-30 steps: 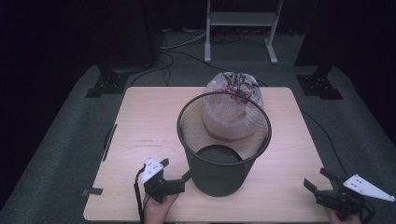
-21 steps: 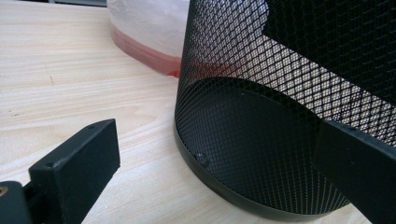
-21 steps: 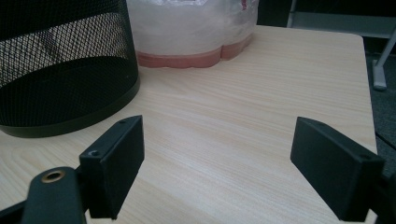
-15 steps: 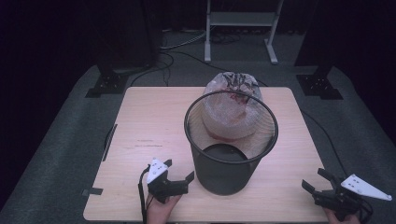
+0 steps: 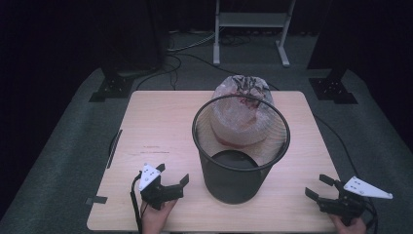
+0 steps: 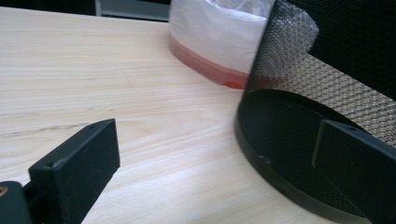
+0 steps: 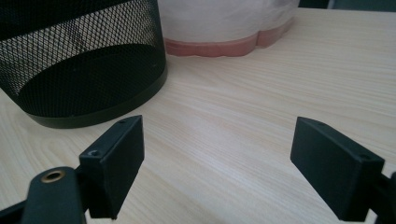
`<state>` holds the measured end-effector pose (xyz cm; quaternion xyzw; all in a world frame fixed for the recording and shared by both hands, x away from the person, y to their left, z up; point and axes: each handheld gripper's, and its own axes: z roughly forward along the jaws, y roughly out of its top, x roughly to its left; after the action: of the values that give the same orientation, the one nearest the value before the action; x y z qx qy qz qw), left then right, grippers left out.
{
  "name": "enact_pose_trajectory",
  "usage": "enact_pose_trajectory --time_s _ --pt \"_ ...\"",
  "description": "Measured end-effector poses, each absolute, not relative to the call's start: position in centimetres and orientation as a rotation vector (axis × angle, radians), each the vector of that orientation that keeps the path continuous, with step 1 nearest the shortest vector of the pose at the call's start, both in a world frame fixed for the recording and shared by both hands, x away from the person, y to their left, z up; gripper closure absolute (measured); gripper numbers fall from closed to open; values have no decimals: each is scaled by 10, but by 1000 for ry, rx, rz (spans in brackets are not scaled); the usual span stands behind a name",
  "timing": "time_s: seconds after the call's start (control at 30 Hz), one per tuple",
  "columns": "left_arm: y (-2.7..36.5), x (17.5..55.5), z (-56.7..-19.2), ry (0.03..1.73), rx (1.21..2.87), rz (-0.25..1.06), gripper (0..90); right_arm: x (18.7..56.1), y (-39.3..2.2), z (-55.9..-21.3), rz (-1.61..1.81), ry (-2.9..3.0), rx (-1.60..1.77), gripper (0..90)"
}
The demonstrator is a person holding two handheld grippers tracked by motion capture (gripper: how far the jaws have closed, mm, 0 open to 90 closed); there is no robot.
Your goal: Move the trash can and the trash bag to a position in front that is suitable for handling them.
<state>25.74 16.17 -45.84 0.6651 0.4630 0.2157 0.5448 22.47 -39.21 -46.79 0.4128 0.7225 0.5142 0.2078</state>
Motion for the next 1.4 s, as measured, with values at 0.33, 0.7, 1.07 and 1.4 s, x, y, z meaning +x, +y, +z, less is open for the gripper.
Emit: enact_pose_trajectory --time_s 0.33,0.7,1.07,1.4 --pt "192 264 -461 1178 1510 520 0 288 -390 -453 1447 2104 1141 165" --pt "199 269 -462 1176 1541 590 0 369 -372 -409 1482 2169 1061 165" --pt "203 271 -464 1179 1543 591 0 426 -336 -384 1524 2241 984 165" --pt "202 271 -465 1173 1559 598 0 473 -294 -358 1523 2341 920 165"
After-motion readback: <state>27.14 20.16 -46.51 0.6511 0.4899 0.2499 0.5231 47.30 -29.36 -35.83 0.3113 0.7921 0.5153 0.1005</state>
